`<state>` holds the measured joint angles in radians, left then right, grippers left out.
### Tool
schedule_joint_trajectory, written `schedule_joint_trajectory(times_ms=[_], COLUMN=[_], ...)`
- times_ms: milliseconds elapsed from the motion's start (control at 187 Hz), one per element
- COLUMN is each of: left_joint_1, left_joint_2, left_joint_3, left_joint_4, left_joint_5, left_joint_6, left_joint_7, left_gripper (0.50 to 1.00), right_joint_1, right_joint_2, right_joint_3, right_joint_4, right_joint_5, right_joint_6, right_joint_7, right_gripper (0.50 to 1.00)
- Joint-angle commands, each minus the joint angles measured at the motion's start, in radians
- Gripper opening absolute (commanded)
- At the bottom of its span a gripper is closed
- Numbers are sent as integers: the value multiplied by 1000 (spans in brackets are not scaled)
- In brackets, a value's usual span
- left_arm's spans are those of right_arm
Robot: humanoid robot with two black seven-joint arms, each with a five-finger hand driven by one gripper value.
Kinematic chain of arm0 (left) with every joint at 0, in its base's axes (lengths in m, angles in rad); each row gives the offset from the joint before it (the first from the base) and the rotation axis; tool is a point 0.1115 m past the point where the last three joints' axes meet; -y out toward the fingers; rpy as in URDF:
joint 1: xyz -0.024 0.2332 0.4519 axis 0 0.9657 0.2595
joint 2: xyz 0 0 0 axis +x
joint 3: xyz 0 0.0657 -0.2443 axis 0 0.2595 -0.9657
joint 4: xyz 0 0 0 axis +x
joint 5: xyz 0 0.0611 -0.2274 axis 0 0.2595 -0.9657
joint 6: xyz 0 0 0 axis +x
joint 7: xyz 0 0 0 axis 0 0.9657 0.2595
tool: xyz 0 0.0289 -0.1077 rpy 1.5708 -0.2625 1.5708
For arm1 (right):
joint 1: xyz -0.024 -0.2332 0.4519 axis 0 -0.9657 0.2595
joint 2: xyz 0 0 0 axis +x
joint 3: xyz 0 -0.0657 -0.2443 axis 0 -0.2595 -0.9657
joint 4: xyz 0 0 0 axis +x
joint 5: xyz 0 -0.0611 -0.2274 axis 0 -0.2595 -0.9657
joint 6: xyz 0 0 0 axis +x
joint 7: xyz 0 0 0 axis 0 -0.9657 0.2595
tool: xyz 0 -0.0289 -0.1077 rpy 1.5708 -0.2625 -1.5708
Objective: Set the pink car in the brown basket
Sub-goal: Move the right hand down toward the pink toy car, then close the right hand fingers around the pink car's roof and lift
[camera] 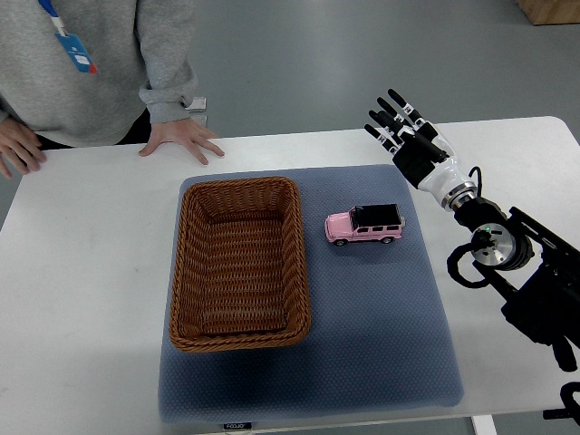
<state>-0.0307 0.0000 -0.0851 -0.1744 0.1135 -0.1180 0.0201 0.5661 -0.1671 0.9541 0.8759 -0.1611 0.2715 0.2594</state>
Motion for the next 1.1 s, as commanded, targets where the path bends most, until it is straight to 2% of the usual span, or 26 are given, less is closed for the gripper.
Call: schedule_joint_trajectory(times_ms=[0, 220, 364, 536, 627, 723, 900, 1093], left_joint_1=[0, 0, 0, -2, -2, -2, -2, -3], left_joint_2=[0, 0, 0, 0, 0, 0, 0, 0], left_joint_3=[1, 1, 1, 2, 4, 4, 2, 2], left_joint_4=[0, -4, -7, -10, -11, -11, -10, -8], left_joint_5=[0, 0, 0, 0, 0, 0, 0, 0], left_joint_6=[0, 0, 0, 0, -5, -5, -5, -5], left_joint_7=[0, 0, 0, 0, 0, 0, 0, 0], left_gripper=[1000, 1000, 1000, 1000, 1000, 1000, 1000, 1000], right_joint_1=[1, 6, 23, 118, 182, 235, 256, 251], right_joint_2=[-3, -14, -84, -183, -238, -278, -308, -304], right_joint_3=[0, -44, -129, -253, -328, -388, -477, -551], right_joint_4=[2, 6, 23, 55, 58, 66, 101, 104], right_joint_5=[0, -2, -58, -397, -653, -837, -930, -1005], right_joint_6=[0, 2, 21, 9, 9, 9, -3, -89], right_joint_7=[0, 0, 0, -2, -42, -49, -69, -74], right_gripper=[913, 911, 911, 911, 913, 911, 911, 907])
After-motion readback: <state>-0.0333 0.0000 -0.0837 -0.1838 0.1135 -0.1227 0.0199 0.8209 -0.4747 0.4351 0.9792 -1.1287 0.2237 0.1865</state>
